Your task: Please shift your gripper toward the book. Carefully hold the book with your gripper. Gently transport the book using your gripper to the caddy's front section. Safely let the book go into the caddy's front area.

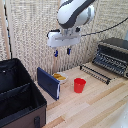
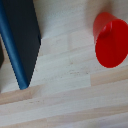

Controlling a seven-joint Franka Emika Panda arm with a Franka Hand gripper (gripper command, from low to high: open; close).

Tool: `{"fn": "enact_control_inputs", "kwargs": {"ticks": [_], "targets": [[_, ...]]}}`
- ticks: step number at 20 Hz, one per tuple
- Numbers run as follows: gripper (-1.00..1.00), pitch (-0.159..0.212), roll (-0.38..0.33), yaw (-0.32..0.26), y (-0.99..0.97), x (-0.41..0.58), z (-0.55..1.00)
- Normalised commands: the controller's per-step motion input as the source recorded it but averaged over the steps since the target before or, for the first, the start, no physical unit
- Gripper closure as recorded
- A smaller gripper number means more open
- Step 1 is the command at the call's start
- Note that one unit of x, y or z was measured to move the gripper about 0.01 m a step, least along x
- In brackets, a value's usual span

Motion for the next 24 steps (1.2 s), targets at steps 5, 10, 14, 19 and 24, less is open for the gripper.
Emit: {"fn": "enact_control_inputs", "kwargs": {"ticks": [5,10,14,19,24], "targets": [[-1.00,0.029,-0.075,0.145,0.50,0.125,-0.13],[-1.00,0.031,-0.077,0.145,0.51,0.153,-0.08],[-1.00,0.013,-0.060,0.140,0.45,0.185,-0.05],[-1.00,0.000,-0.036,0.110,0.26,0.237,-0.11],[-1.00,0.000,-0.003,0.087,0.07,0.294,-0.20]]}}
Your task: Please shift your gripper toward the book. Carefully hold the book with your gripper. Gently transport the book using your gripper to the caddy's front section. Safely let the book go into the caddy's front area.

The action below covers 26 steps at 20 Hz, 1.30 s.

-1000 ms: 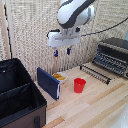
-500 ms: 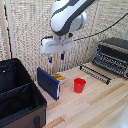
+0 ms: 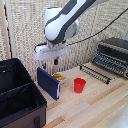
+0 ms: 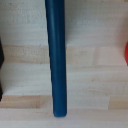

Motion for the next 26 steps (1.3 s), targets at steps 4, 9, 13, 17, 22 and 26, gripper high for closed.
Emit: {"fn": "enact_control_inputs", "kwargs": {"ticks": [4,9,13,17,22,26], "targets": [[-1.00,0.001,0.000,0.075,0.00,0.292,-0.21],[-1.00,0.005,0.000,0.031,0.00,0.301,-0.21],[-1.00,0.043,0.000,-0.003,0.01,0.240,-0.19],[-1.00,0.070,0.000,-0.011,0.02,0.311,-0.15],[1.00,0.106,-0.008,0.000,0.03,0.381,-0.16],[1.00,0.104,-0.019,0.000,0.12,0.318,-0.16]]}}
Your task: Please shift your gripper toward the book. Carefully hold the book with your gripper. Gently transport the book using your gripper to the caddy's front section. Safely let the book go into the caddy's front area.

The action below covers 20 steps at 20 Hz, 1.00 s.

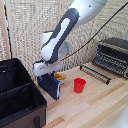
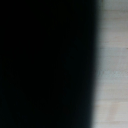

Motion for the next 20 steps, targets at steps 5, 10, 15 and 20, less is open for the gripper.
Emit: {"fn": "enact_control_inputs", "kwargs": {"ticks": [5,10,15,20], "targets": [[1.00,0.097,-0.016,0.000,0.11,0.214,-0.13],[1.00,0.078,-0.023,0.001,0.07,0.041,-0.11],[1.00,-0.001,-0.021,-0.067,0.12,-0.042,0.12],[1.00,-0.034,0.039,-0.318,0.03,-0.079,0.73]]}}
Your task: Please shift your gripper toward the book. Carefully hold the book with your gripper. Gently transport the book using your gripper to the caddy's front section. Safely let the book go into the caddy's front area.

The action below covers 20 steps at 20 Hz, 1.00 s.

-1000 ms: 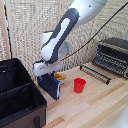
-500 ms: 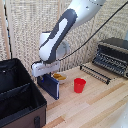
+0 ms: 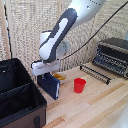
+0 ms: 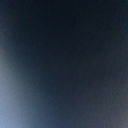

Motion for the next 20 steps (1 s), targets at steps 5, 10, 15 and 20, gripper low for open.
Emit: {"fn": "enact_control_inputs", "kwargs": {"ticks": [5,10,15,20], "targets": [[1.00,0.000,0.012,-0.310,0.00,-0.023,0.87],[1.00,0.000,0.000,-0.225,0.04,-0.078,0.94],[1.00,0.001,0.001,-0.158,0.16,-0.210,0.87],[1.00,0.000,0.014,-0.216,0.11,-0.247,0.72]]}}
